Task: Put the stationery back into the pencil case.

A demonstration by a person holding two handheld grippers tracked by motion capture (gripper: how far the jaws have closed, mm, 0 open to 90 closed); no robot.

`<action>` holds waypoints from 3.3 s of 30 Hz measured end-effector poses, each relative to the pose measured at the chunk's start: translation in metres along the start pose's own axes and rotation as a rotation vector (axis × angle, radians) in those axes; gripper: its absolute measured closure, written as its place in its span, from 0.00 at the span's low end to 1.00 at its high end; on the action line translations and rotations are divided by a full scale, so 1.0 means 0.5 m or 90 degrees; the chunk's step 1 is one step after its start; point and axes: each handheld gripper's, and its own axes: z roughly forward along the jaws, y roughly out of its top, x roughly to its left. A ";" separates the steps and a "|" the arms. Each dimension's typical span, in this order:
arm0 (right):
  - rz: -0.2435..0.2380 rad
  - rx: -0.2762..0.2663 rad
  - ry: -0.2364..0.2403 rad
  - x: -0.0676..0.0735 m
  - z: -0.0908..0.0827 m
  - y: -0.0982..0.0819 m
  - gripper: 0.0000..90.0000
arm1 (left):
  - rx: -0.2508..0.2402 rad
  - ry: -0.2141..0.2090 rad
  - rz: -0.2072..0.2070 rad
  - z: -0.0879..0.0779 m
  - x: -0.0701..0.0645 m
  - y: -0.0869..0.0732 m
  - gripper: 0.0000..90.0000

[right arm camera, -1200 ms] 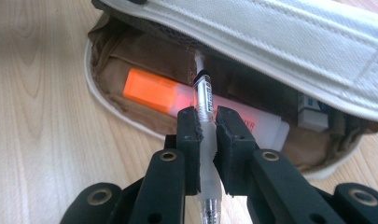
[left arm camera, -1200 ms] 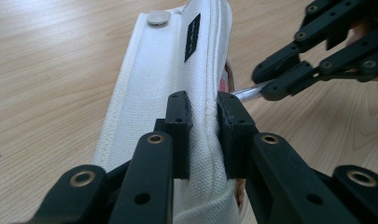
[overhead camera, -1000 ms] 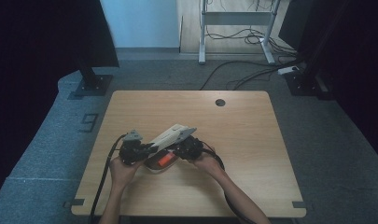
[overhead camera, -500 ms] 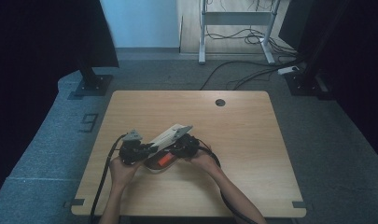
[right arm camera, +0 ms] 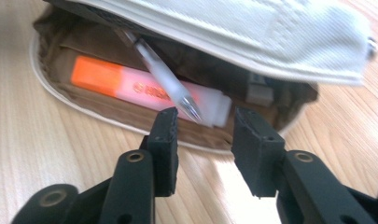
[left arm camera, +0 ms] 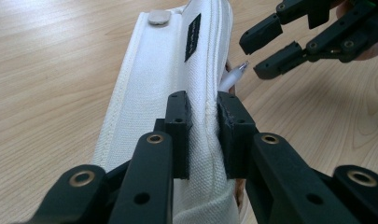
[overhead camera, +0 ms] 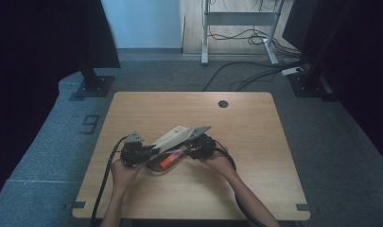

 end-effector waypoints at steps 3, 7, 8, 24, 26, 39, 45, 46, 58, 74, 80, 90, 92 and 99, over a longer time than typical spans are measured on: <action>0.010 -0.002 -0.003 -0.003 0.001 -0.009 0.73 | 0.000 0.000 0.001 0.001 0.000 0.000 0.84; 0.007 0.003 -0.003 -0.003 0.010 -0.010 0.76 | 0.001 0.000 0.002 0.001 0.000 0.000 0.84; 0.009 0.003 -0.003 -0.003 0.013 -0.009 0.77 | 0.001 0.000 0.002 0.001 0.000 0.000 0.84; 0.019 0.001 -0.038 -0.034 0.052 0.011 0.84 | 0.002 -0.006 0.002 0.002 0.002 -0.002 0.84; 0.023 -0.003 -0.043 -0.037 0.054 0.013 0.84 | 0.002 -0.007 0.002 0.002 0.002 -0.003 0.84; 0.056 -0.031 -0.052 -0.051 0.046 0.010 0.74 | 0.020 -0.027 0.008 0.007 -0.004 -0.006 0.80; 0.054 -0.034 -0.058 -0.047 0.037 0.007 0.70 | 0.035 -0.039 0.021 0.019 -0.015 -0.012 0.71; 0.056 -0.034 -0.059 -0.046 0.036 0.006 0.70 | 0.037 -0.043 0.023 0.020 -0.017 -0.014 0.68; 0.064 -0.029 -0.061 -0.043 0.029 -0.019 0.67 | 0.013 -0.067 0.021 -0.001 -0.030 -0.019 0.52; 0.059 -0.023 -0.062 -0.039 0.022 -0.031 0.62 | 0.013 -0.018 0.002 -0.004 0.003 -0.050 0.37; 0.066 -0.023 -0.063 -0.041 0.022 -0.037 0.62 | 0.029 -0.003 0.027 0.022 -0.008 -0.053 0.35; 0.049 -0.018 -0.045 -0.033 0.006 -0.032 0.50 | 0.021 0.018 0.030 0.004 -0.011 -0.047 0.28; 0.042 -0.015 -0.043 -0.030 0.001 -0.033 0.46 | 0.012 0.015 0.029 -0.007 -0.009 -0.045 0.26; 0.047 -0.018 -0.040 -0.021 -0.025 -0.032 0.34 | 0.005 0.030 0.043 -0.038 -0.009 -0.044 0.21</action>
